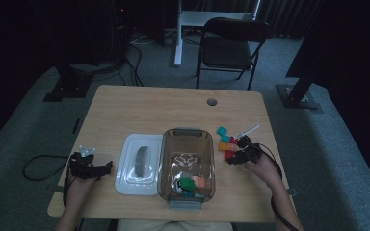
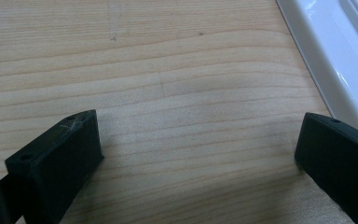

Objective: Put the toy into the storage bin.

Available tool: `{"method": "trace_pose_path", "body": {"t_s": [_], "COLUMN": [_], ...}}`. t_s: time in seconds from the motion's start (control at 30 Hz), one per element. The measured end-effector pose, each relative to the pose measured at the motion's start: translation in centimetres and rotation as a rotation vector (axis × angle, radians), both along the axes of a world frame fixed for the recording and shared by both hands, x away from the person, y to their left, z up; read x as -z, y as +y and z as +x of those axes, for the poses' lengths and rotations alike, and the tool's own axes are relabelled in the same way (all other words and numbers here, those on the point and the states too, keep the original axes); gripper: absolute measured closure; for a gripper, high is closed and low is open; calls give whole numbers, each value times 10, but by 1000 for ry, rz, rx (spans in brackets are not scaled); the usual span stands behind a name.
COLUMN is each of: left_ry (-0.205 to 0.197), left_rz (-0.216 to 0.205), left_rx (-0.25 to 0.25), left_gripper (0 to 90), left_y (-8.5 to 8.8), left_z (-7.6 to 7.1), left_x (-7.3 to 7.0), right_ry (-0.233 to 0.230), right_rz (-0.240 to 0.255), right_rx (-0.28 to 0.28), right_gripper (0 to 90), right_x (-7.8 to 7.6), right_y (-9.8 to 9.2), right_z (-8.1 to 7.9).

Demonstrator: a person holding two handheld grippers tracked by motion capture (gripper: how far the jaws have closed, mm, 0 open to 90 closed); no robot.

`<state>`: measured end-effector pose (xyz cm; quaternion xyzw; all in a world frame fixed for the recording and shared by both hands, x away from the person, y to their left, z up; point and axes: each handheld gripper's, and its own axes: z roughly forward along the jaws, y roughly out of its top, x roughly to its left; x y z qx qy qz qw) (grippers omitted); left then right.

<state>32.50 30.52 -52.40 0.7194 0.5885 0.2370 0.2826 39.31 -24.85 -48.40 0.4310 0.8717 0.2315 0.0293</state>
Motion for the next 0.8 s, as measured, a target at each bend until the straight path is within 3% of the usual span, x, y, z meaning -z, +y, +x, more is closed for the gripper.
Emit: {"method": "trace_pose_path", "body": {"t_s": [0.13,0.4,0.47,0.57,0.8], "left_ry": [-1,-1,0,0,0], "left_rz": [-1,-1,0,0,0], "left_rx": [-1,-1,0,0,0], "left_gripper": [9,9,9,9,9], "left_y": [0,0,0,0,0], "left_z": [0,0,0,0,0], "left_x": [0,0,0,0,0], "right_ry": [-6,-4,-4,-42,-68], "right_rz": [-31,-28,-28,-65,-107], "right_rx": [-2,88,88,110,102], "right_gripper": [458,422,422,454,475], "right_x": [3,8,8,9,9], "right_y": [7,19,19,24,26], "right_z": [2,9,9,11,7]}}
